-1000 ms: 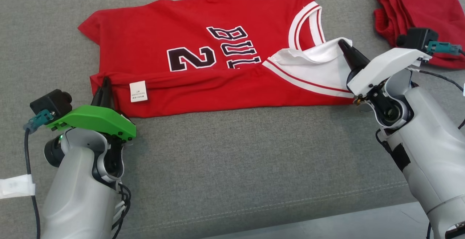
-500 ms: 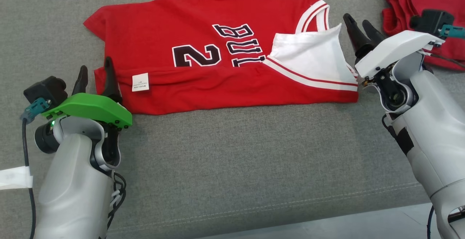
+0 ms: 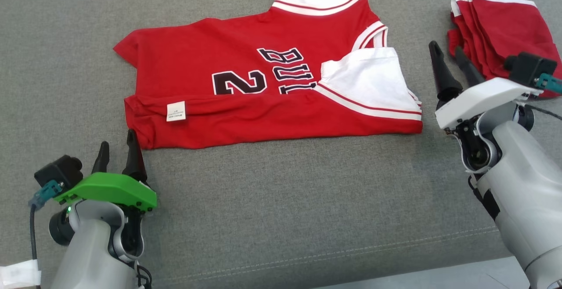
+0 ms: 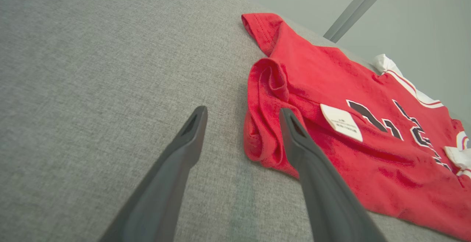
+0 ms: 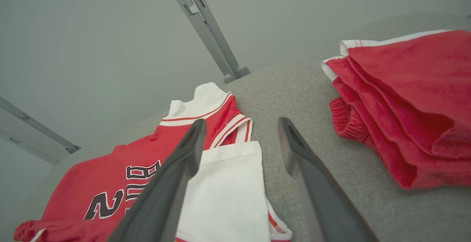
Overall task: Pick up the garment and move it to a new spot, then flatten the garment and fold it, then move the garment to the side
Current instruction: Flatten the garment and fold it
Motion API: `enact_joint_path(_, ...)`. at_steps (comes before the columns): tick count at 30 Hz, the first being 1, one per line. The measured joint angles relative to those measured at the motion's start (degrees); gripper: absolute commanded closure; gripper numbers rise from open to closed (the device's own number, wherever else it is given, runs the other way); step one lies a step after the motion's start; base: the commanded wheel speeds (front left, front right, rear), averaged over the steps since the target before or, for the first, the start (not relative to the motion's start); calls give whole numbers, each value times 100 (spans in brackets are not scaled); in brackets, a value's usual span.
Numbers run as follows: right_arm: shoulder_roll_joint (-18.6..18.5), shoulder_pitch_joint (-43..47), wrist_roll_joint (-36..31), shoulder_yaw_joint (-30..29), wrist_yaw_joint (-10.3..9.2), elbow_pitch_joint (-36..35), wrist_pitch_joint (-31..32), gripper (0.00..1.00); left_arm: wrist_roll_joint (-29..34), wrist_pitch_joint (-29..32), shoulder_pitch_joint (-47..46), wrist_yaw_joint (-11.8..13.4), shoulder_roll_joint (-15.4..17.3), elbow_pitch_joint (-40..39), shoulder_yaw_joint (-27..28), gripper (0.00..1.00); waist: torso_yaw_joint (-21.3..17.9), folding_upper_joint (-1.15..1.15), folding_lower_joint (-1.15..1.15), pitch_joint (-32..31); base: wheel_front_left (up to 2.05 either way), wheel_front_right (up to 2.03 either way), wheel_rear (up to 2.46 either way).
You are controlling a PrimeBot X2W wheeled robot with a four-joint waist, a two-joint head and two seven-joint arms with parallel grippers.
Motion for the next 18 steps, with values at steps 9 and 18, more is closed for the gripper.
enact_joint_path(9, 226, 566, 7, -23, 18, -144, -47, 0, -556, 213, 418, -185, -148, 7, 22, 0, -126, 0, 0, -284, 0, 0, 0)
enact_joint_path(18, 376, 699, 2, 85, 49, -336, -68, 0, -710, 411, 412, -123, -157, 215, 170, 0, -420, 0, 0, -244, 0, 0, 0)
